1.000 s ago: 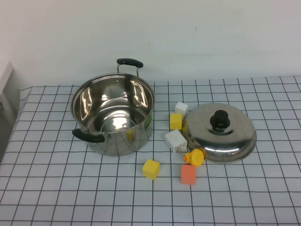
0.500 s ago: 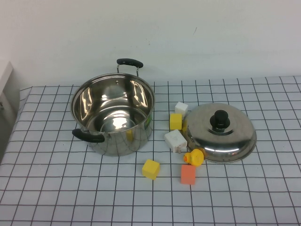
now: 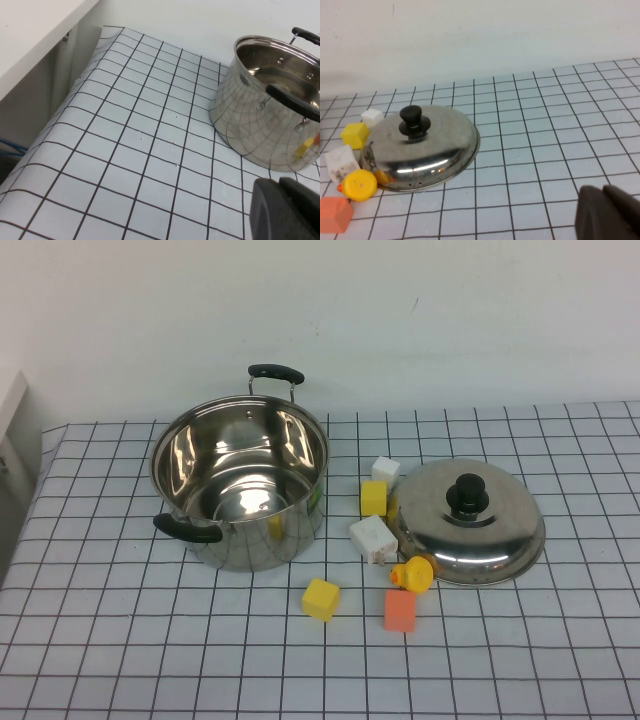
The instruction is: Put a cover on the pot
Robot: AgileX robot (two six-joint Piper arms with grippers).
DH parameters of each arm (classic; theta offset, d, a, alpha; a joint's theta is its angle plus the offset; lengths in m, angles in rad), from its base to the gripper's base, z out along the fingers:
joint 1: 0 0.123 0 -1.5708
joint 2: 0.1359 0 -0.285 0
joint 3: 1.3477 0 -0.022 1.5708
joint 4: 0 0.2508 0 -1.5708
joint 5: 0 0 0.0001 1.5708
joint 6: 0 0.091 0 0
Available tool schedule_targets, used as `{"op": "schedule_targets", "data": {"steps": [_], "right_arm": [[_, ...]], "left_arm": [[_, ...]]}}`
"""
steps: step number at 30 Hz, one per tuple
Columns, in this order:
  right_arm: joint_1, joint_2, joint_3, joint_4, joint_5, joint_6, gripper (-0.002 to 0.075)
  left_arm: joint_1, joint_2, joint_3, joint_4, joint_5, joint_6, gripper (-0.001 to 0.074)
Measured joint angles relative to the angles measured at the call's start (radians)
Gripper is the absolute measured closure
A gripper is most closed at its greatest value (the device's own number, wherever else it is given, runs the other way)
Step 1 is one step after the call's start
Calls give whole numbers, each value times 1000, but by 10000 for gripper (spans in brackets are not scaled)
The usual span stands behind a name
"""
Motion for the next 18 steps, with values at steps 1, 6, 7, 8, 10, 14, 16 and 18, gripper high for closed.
{"op": "schedule_targets", "data": {"steps": [1, 6, 7, 8, 10, 14, 16, 18], "right_arm": [[0, 0, 0, 6, -2, -1, 728], [0, 0, 2, 208, -30, 1, 728], [0, 0, 2, 299, -34, 6, 728], [0, 0, 2, 396, -34, 17, 728], [0, 0, 2, 567, -34, 50, 728], [0, 0, 2, 721, -10, 42, 728], [0, 0, 2, 721, 8, -19, 728], [0, 0, 2, 721, 8, -49, 728]], "left_arm": [[0, 0, 0, 0, 0, 0, 738], [0, 0, 0, 0, 0, 0, 738], [0, 0, 0, 0, 0, 0, 738], [0, 0, 0, 0, 0, 0, 738], [0, 0, 0, 0, 0, 0, 738], [0, 0, 0, 0, 0, 0, 738], [0, 0, 0, 0, 0, 0, 738], [0, 0, 0, 0, 0, 0, 738]]}}
